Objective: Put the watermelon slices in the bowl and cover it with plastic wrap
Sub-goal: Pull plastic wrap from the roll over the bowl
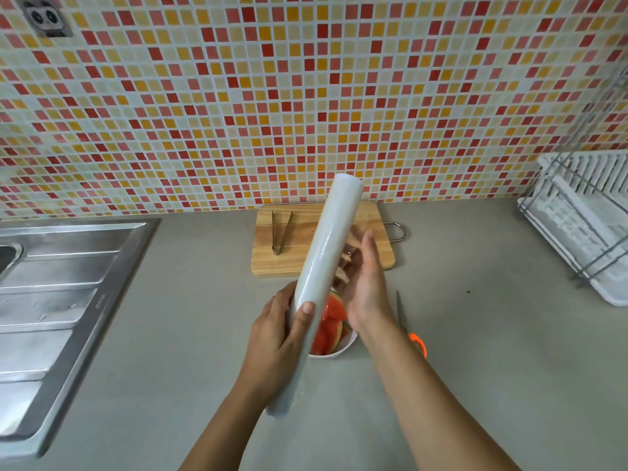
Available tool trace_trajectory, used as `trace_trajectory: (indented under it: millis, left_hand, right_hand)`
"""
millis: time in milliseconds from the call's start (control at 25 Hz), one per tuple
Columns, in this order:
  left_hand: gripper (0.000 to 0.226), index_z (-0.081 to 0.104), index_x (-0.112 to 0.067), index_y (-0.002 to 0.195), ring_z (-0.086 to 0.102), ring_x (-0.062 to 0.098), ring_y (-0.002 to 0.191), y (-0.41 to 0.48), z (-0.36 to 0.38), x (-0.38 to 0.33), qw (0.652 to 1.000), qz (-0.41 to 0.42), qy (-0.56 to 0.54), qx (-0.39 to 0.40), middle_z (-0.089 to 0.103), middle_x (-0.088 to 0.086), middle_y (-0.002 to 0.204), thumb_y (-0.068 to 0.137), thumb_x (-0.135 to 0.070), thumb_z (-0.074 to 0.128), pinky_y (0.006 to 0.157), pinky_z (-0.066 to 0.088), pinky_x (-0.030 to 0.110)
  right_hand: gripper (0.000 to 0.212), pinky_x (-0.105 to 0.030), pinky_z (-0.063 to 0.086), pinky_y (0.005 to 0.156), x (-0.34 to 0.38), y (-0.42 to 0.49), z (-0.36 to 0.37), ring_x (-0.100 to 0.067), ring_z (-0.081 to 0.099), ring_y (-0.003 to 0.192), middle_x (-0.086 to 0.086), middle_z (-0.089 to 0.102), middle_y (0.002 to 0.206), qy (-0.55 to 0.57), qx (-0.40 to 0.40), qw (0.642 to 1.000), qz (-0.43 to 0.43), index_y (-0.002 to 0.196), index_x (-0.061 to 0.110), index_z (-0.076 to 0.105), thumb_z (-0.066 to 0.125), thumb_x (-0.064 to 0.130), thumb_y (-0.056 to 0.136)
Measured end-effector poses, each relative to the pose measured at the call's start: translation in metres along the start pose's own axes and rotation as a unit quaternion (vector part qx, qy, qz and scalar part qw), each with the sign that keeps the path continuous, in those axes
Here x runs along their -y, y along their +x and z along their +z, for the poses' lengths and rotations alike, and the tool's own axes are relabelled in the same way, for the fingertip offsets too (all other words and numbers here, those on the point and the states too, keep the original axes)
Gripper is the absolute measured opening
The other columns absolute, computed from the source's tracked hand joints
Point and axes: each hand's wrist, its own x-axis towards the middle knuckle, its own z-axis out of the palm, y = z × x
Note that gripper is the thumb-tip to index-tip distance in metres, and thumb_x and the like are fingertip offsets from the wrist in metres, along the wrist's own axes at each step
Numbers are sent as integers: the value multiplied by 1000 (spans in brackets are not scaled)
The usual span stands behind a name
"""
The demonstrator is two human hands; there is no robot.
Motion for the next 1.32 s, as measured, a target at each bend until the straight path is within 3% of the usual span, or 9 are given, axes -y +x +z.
trace_trajectory:
  millis: [160,280,440,600,800,880,1040,1160,1320]
  left_hand:
    - [46,47,-38,125,57,-15,87,0,0,-5,1000,-9,19,6,61,-29,92,85,-61,38,64,39,3]
    - [50,47,-34,126,55,-17,87,0,0,-7,999,-6,31,4,58,-30,91,87,-64,38,65,39,1]
    - [45,50,-26,125,56,1,88,1,6,-8,999,-16,52,-6,58,-15,97,89,-52,43,67,39,5]
    - [43,51,-19,122,53,12,89,1,10,-5,996,-53,75,-22,57,-4,100,91,-49,45,64,35,10]
    - [42,43,-15,119,57,17,74,7,6,-3,987,-132,85,-16,60,3,92,90,-44,52,55,38,22]
    - [40,44,-17,116,58,19,78,10,5,-4,981,-178,74,-10,60,3,95,89,-44,54,59,40,28]
    - [33,50,-17,86,55,16,74,18,1,-6,973,-213,82,22,60,2,85,83,-49,56,58,39,30]
    - [51,45,-17,93,58,13,72,19,-3,-7,974,-203,88,49,57,-5,80,78,-64,54,55,41,28]
    - [55,45,-20,107,61,10,80,14,6,-4,974,-213,24,76,62,-6,91,81,-68,47,62,46,27]
  right_hand:
    - [23,-32,50,64,-29,-11,0,-8,60,70,16,61,73,-165,-76,981,-72,80,37,53,36,43,95]
    - [26,-33,43,61,-35,-9,-2,-4,50,56,15,54,60,-250,-138,951,-120,74,35,44,34,35,97]
    - [23,-30,40,51,-40,-6,-1,-6,55,53,6,55,59,-318,-206,911,-164,77,30,37,28,33,99]
    - [18,-25,35,45,-44,-2,-1,-14,54,52,6,52,57,-351,-214,898,-155,85,29,35,24,34,99]
    - [15,-14,29,40,-45,0,-6,-11,48,51,10,46,58,-381,-186,893,-150,88,25,36,26,28,99]
    - [15,-18,30,42,-45,-1,-8,-5,47,53,12,47,60,-378,-175,898,-141,87,25,37,28,26,99]
    - [16,-8,30,38,-42,-1,-10,1,50,48,7,46,59,-354,-171,907,-149,86,22,39,29,23,99]
    - [16,-3,30,36,-39,2,-17,6,51,50,5,46,62,-340,-173,913,-143,87,20,39,29,23,99]
    - [18,-12,32,44,-46,10,-35,-6,48,58,5,48,64,-361,-178,911,-92,88,19,40,28,28,99]
